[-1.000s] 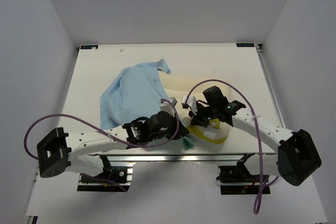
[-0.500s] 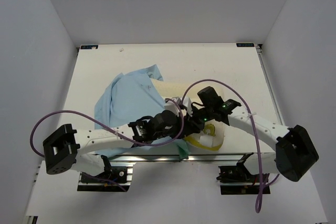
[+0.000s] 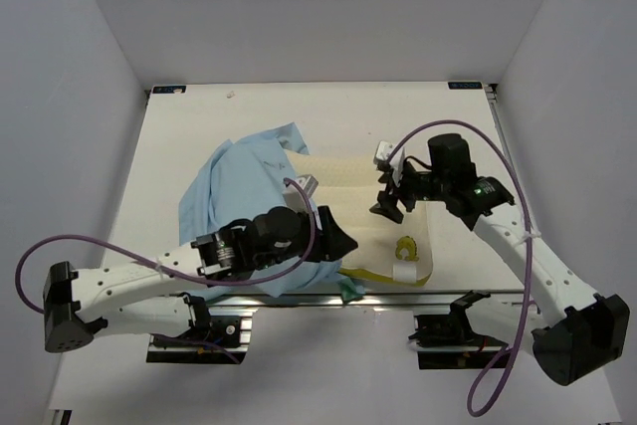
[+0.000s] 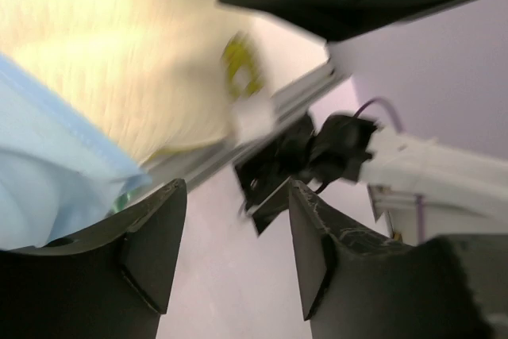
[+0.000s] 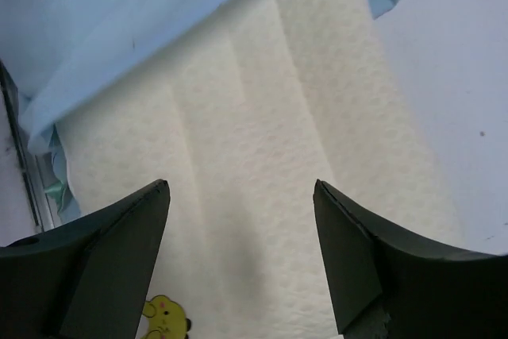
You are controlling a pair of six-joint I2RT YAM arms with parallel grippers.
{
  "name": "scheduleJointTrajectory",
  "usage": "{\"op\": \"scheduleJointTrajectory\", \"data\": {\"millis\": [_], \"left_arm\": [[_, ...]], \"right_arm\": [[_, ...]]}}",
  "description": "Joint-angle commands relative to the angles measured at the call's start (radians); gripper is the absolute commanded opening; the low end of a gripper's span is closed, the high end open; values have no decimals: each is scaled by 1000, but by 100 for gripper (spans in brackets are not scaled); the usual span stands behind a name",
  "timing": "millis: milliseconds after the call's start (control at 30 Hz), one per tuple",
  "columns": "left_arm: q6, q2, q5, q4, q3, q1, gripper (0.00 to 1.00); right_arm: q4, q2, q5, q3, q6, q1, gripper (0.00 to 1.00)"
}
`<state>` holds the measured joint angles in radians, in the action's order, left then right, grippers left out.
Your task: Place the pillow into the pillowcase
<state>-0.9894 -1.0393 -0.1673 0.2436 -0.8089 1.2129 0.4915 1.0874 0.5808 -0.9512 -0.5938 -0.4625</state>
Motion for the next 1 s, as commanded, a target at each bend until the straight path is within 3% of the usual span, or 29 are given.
{"op": "scheduleJointTrajectory", "data": {"millis": [0,100,200,400,533,667,767,967], "left_arm": [[86,33,-144,155,-177,1,65],[135,-17,-189,253,-282,-50,68],[185,-79,-105,260,-328,-156,69],[285,-229,-28,289,-415,-357,70],[311,-258,48,267,-455,-490,70],[345,-272,77,289,-477,-558,70],[385,-291,109,304,-490,-627,70],[445,-355,202,303,-524,-723,70]], "right_arm": [[-3,2,-7,-58,32,25,79],[-129,52,-62,-63,184,56,84],[-181,162,-67,-115,265,88,86],[-169,475,40,-332,232,134,88],[25,757,126,-696,22,142,89],[345,1039,211,-971,-142,148,89],[421,1135,208,-1047,-211,148,90],[585,1206,260,-1043,-398,142,89]]}}
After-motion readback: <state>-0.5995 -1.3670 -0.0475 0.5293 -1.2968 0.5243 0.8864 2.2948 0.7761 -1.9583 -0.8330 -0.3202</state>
